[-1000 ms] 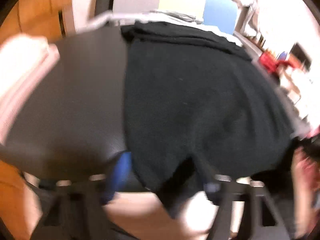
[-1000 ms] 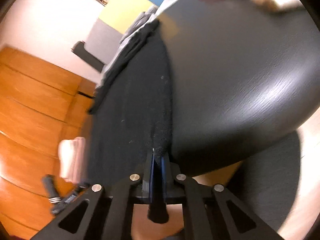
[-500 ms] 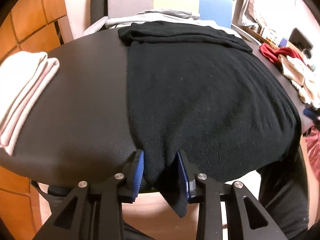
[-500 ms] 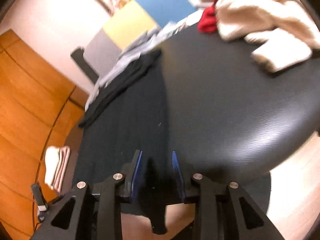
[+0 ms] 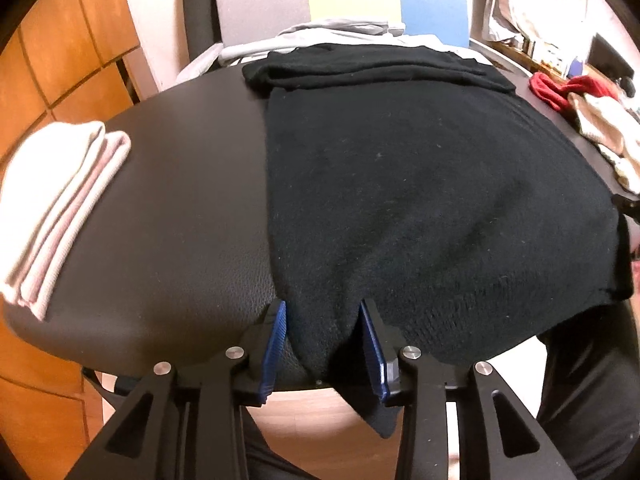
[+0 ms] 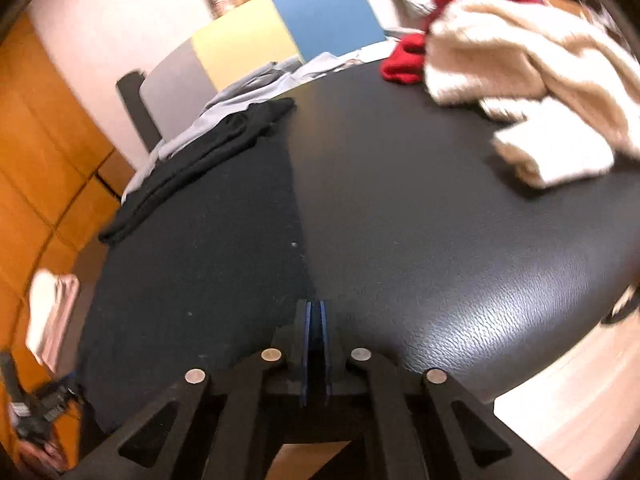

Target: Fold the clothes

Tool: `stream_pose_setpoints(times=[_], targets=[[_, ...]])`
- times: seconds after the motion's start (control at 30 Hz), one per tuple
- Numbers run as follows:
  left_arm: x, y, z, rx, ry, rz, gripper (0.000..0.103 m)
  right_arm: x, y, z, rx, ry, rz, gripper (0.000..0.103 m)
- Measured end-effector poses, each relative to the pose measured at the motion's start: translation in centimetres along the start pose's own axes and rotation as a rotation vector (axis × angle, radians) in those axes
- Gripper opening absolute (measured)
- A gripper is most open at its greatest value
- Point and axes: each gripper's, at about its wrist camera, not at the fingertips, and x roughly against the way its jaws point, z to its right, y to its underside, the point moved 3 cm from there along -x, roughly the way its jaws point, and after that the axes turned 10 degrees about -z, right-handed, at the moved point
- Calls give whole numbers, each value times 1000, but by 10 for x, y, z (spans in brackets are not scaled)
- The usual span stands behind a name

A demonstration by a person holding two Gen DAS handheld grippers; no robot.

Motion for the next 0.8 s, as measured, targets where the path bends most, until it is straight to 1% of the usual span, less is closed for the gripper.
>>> stream_pose_setpoints(times=[0.03,0.07,0.1,0.17,0.23,0.27,0.3,0.37,0.4,0.43,0.47,0.5,0.53,0.57,0.63,0.67,0.7,0.73,0.8], targets=[[3,-1,-2,10,23,-7,38,0,0,-2,12,-9,-6,14],[8,-3,-5,21,35,-8,38,2,1,-2,2,-30,-7,23],[16,-7,-6,31,46,7,38,7,2,-1,-8,-51,-4,25],[38,-18,-4,30,76,85,38,19,7,-1,-17,-85,18,25],[51,-34,12,-16,107,148,43,26,11,-4,-28,-117,40,26],[58,-42,20,-39,123,179,45,24,12,-7,-35,-132,27,27],[57,-48,38,-75,152,187,49,22,13,-10,-42,-146,13,27],[53,-60,74,-149,211,202,49,14,17,-14,-29,-145,-21,27],[48,-64,95,-188,260,194,49,9,17,-18,-18,-126,-30,27],[40,-67,119,-230,304,177,49,7,19,-21,-11,-131,-33,27],[32,-69,137,-263,322,159,48,5,21,-23,-3,-135,-36,27],[23,-69,161,-306,321,150,40,3,23,-26,4,-140,-39,27],[17,-68,175,-331,319,143,32,2,23,-29,20,-136,-34,27],[11,-68,189,-357,317,137,29,1,24,-31,35,-122,-36,27],[-2,-64,208,-374,349,99,13,0,25,-33,57,-98,-33,27],[-8,-64,215,-386,352,80,12,-1,25,-34,62,-91,-31,23],[-10,-63,219,-394,330,98,12,-2,25,-34,74,-62,-35,14],[-11,-62,224,-402,308,116,12,-3,26,-35,87,-34,-40,10],[-13,-64,226,-400,302,108,12,-1,23,-27,84,-5,-33,8]])
